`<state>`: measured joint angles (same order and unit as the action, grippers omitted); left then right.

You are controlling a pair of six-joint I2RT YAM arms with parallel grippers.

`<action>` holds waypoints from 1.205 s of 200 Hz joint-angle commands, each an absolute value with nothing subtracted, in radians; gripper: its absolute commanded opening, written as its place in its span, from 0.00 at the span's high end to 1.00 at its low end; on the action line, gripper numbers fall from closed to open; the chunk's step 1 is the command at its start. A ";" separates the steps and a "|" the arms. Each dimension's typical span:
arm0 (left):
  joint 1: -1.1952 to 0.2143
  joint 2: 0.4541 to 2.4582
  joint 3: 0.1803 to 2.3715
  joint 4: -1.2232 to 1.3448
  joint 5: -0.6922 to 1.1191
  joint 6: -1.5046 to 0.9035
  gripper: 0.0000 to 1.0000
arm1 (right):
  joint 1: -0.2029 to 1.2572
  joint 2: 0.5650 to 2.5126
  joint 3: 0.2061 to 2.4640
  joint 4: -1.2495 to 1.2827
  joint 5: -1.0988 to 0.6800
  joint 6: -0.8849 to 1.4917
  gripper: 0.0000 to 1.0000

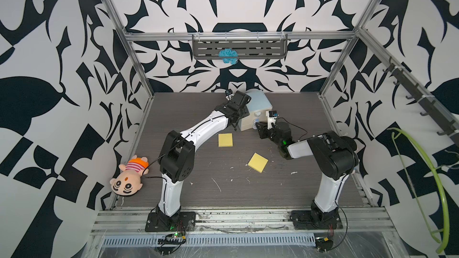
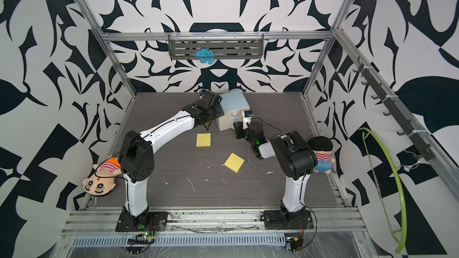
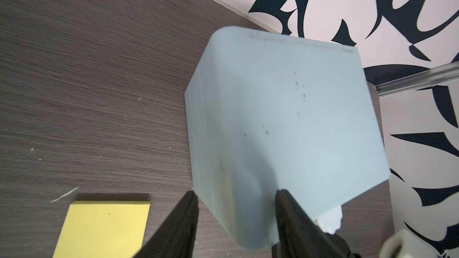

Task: Please put the sticky notes in the drawer by color
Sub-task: Close the drawer in the storage box, then open the drawer in the storage box.

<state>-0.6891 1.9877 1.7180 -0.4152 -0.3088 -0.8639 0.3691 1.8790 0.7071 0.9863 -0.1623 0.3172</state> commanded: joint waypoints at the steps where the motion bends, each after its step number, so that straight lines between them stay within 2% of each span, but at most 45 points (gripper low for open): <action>1: -0.684 2.028 1.674 -0.510 -0.287 -0.847 0.45 | 0.373 1.861 0.666 1.108 -0.115 0.376 0.62; 58: -0.682 2.035 1.682 -0.510 -0.274 -0.845 0.46 | 0.374 2.030 0.689 1.264 -0.131 0.531 0.51; 150: -0.673 2.030 1.676 -0.510 -0.265 -0.846 0.46 | 0.385 2.129 0.800 1.267 -0.147 0.598 0.52; 197: -0.669 2.033 1.676 -0.509 -0.256 -0.844 0.46 | 0.385 2.146 0.831 1.259 -0.166 0.601 0.61; 221: -0.667 2.033 1.675 -0.509 -0.252 -0.845 0.47 | 0.385 2.139 0.828 1.255 -0.177 0.593 0.75; 241: -0.665 2.034 1.675 -0.508 -0.254 -0.843 0.47 | 0.385 2.125 0.812 1.254 -0.182 0.586 0.79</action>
<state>-0.6724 1.9881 1.7157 -0.4026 -0.2638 -0.8639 0.3801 2.1498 0.7902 1.2240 -0.1669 0.5896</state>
